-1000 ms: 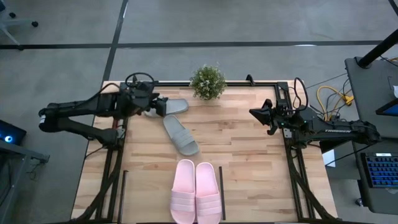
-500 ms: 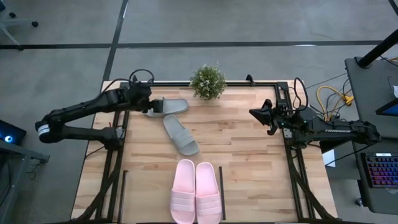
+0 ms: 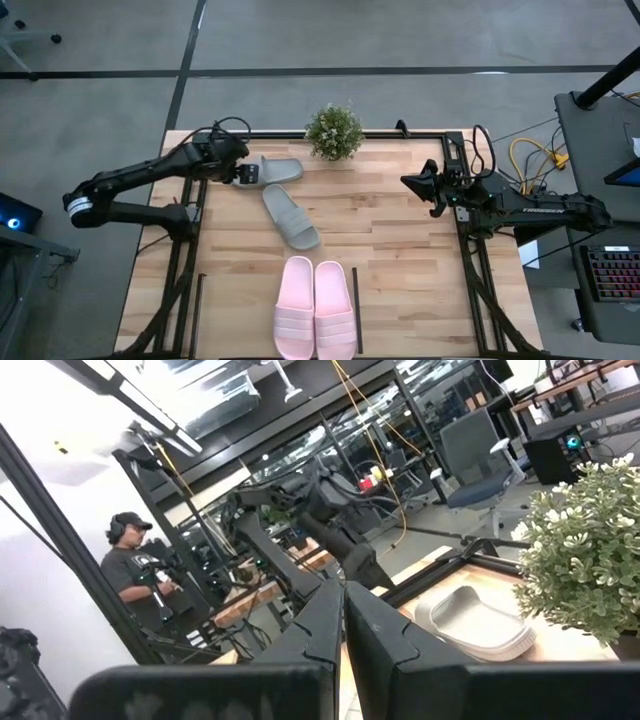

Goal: Pick and place slides into the shelf
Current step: Put the top gray slipper on the shelf

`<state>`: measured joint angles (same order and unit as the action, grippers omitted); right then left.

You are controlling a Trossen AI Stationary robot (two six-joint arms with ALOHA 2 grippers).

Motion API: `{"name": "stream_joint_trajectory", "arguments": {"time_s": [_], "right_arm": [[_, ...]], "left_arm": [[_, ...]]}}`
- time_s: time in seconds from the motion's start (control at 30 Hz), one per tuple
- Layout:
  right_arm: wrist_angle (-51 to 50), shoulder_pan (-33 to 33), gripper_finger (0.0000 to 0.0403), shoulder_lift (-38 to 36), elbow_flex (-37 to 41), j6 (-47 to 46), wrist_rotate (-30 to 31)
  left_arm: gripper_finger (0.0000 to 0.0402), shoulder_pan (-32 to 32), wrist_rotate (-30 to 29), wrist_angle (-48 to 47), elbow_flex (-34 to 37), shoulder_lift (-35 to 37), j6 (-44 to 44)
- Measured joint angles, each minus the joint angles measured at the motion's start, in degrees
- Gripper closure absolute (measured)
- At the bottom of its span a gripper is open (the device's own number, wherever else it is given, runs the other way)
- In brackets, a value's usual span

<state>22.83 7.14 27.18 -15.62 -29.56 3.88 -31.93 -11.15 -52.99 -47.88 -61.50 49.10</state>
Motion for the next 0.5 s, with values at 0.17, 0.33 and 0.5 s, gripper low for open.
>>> {"name": "stream_joint_trajectory", "arguments": {"time_s": [0.17,0.33,0.5], "right_arm": [[-0.1,0.0,0.0394,0.0,0.0,0.0,-0.1],[-0.1,0.0,0.0394,0.0,0.0,-0.1,-1.3],[-0.1,0.0,0.0394,0.0,0.0,-0.2,-1.3]], "left_arm": [[0.0180,0.0,-1.9,0.1,0.6,-3.2,-1.4],[0.0180,0.0,-1.0,1.2,0.2,-5.3,-1.8],[0.0180,0.0,-0.1,5.1,-0.9,-5.6,-1.8]]}}
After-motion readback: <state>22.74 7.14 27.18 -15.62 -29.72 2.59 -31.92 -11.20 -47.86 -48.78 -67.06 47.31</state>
